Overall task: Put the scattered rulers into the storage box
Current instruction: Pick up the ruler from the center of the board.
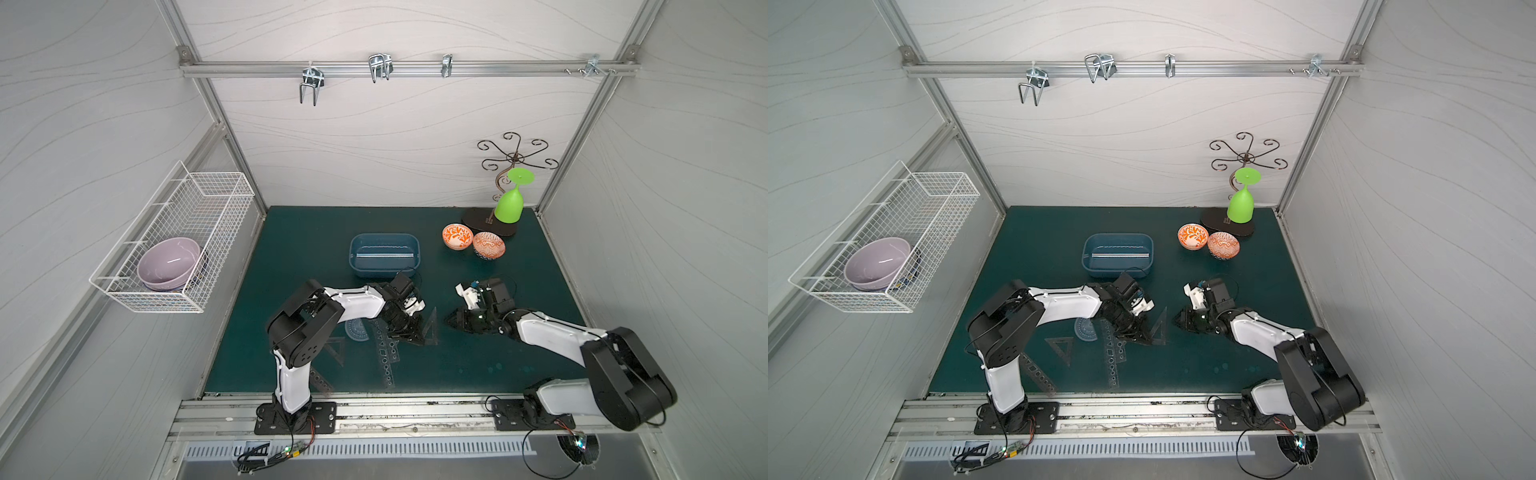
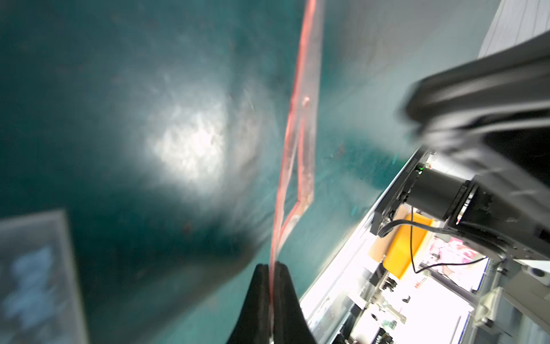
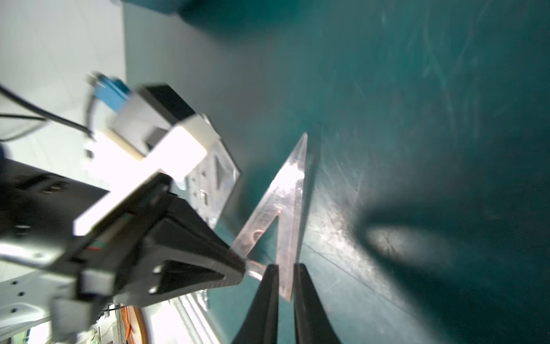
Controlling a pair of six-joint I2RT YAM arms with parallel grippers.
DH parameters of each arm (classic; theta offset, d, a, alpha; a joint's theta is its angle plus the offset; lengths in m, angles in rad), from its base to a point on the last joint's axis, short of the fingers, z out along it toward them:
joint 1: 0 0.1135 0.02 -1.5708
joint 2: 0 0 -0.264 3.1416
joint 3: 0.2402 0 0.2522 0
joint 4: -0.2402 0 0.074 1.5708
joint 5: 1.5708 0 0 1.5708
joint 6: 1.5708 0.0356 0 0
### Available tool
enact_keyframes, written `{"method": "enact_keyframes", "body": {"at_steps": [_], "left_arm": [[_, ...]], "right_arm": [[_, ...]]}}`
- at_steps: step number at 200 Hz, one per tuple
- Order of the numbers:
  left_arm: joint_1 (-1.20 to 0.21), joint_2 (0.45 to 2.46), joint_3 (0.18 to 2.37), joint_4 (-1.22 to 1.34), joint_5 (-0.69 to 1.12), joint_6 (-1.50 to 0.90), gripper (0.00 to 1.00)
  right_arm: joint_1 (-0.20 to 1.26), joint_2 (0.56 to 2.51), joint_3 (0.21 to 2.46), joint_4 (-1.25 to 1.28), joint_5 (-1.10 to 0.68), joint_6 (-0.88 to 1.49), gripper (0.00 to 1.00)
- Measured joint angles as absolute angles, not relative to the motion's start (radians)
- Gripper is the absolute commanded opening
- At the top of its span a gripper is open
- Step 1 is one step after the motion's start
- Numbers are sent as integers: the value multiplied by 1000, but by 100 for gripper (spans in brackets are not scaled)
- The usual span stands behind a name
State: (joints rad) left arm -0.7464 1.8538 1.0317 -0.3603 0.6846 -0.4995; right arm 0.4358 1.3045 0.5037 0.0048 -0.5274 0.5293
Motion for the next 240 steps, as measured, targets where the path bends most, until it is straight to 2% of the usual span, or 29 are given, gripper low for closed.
{"method": "enact_keyframes", "body": {"at_steps": [45,76,109,181,240], "left_arm": [[-684,1717,1037,-504,721,-412,0],[-624,1618,1063,-620,785,-319,0],[-587,1554,1077,-693,839,-235,0],[-571,1488,1074,-698,937,-179,0],[-536,1439,1034,-669,982,-175,0]], "right_arm": [[386,1232,599,-43,-619,504,29],[368,1229,649,-43,-703,508,48],[361,1250,693,3,-815,539,54],[432,1362,755,107,-930,606,55],[473,1409,774,158,-962,642,43]]}}
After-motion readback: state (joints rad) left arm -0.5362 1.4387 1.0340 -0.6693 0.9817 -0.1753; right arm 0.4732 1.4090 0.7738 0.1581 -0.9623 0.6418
